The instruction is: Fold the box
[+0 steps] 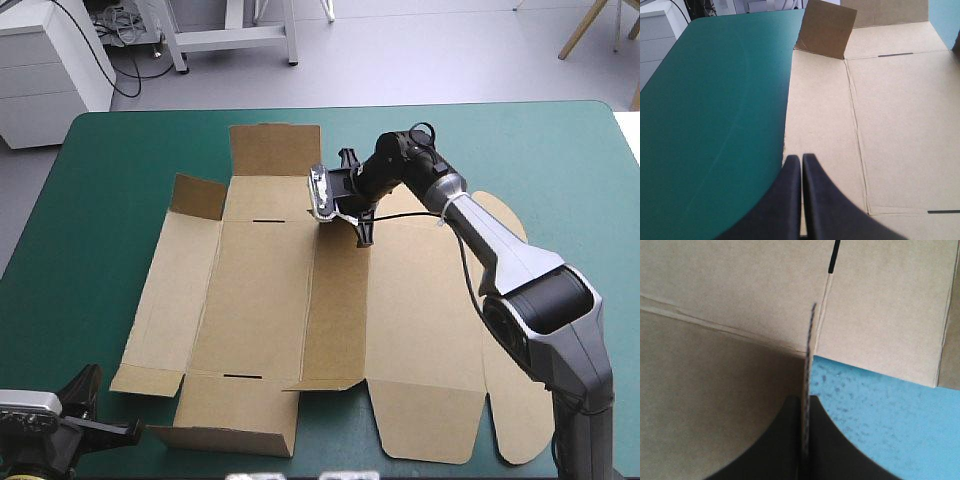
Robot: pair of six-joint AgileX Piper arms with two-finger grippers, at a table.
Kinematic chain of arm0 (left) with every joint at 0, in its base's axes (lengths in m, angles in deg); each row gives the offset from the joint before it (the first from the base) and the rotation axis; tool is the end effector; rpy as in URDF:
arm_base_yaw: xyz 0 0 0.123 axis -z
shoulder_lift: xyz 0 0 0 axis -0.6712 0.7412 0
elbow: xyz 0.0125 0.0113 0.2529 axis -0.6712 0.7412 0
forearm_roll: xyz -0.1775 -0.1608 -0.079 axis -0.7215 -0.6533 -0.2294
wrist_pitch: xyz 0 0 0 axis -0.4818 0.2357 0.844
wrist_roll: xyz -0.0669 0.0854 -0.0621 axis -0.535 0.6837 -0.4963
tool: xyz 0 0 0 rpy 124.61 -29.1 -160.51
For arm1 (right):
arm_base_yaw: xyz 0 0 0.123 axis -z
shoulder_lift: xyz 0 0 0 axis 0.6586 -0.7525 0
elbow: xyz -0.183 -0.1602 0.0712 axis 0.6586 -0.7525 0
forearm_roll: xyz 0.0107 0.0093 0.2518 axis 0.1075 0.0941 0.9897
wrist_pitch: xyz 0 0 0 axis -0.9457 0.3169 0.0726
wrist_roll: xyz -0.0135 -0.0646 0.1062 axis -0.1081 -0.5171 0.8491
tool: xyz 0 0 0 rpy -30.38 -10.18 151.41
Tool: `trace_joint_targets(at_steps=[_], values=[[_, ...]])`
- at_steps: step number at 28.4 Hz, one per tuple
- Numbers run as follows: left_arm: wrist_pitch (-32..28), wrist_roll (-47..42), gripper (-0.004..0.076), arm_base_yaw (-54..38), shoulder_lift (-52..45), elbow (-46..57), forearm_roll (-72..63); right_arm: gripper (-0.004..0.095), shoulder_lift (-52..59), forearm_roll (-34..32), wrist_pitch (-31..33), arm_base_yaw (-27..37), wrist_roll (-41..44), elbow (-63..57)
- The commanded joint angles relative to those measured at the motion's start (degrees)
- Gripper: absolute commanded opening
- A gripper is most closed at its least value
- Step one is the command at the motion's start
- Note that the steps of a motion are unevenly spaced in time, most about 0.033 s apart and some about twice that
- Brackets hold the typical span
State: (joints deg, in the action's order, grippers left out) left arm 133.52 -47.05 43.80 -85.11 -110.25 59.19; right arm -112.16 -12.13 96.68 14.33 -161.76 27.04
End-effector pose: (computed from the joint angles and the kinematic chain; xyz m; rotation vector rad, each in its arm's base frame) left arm 0.0783 -0.0038 0.2624 0.0337 1.8838 -0.0316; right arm 0.4043 0.2422 0.2244 -2.0214 1.5664 0.0487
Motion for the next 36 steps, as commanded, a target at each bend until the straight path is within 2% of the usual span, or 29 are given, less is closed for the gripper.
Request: trace_joint_targets(at_steps=[1,7,11,13,15,19,22,27,30,32,33,35,36], values=[[-4.4,-0.6,-0.0010,0.4,0.9,-1.1,-0.7,-0.0019,3.3,3.5,-0.3,0.1,-4.2,1.7],[-4.4,-0.6,-0.0010,0.4,0.9,-1.1,-0.7,-0.0019,3.3,3.8,-0.3,0.1,-4.4,1.7],[-4.4,-0.6,-0.0010,0.4,0.9,-1.1,-0.7,0.0035,3.3,4.6,-0.9,0.1,-4.1,1.7],[-4.4,-0.6,-0.0010,0.4,0.9,-1.1,-0.7,0.0134,3.3,4.9,-1.1,0.1,-3.6,1.7],[-4.4,-0.6,-0.0010,0.4,0.9,-1.1,-0.7,0.0281,3.3,4.9,-1.1,0.1,-3.5,1.7],[-4.4,-0.6,-0.0010,0.4,0.9,-1.1,-0.7,0.0654,3.3,4.9,-1.9,0.1,-3.3,1.7],[-4.4,-0.6,-0.0010,0.4,0.9,-1.1,-0.7,0.0743,3.8,4.9,-1.9,0.1,0.4,2.1],[-4.4,-0.6,-0.0010,0.4,0.9,-1.1,-0.7,0.0728,6.7,4.6,0.0,0.1,7.7,3.5],[-4.4,-0.6,-0.0010,0.4,0.9,-1.1,-1.2,0.0669,9.1,4.4,2.2,0.1,12.9,4.3],[-4.4,-0.6,-0.0006,0.4,1.0,-1.1,-1.2,0.0553,10.7,4.1,3.4,0.1,19.0,4.3],[-4.4,-0.2,0.0005,0.4,1.0,-1.1,-1.2,0.0460,11.4,4.1,4.0,0.1,23.2,4.3],[-4.4,-0.2,0.0059,0.4,1.0,-1.1,-1.2,0.0249,12.1,3.5,4.6,0.1,28.4,4.3],[-4.4,-0.6,0.0104,0.4,1.0,-1.1,-1.2,0.0090,12.2,2.6,4.7,0.1,31.5,4.3]])
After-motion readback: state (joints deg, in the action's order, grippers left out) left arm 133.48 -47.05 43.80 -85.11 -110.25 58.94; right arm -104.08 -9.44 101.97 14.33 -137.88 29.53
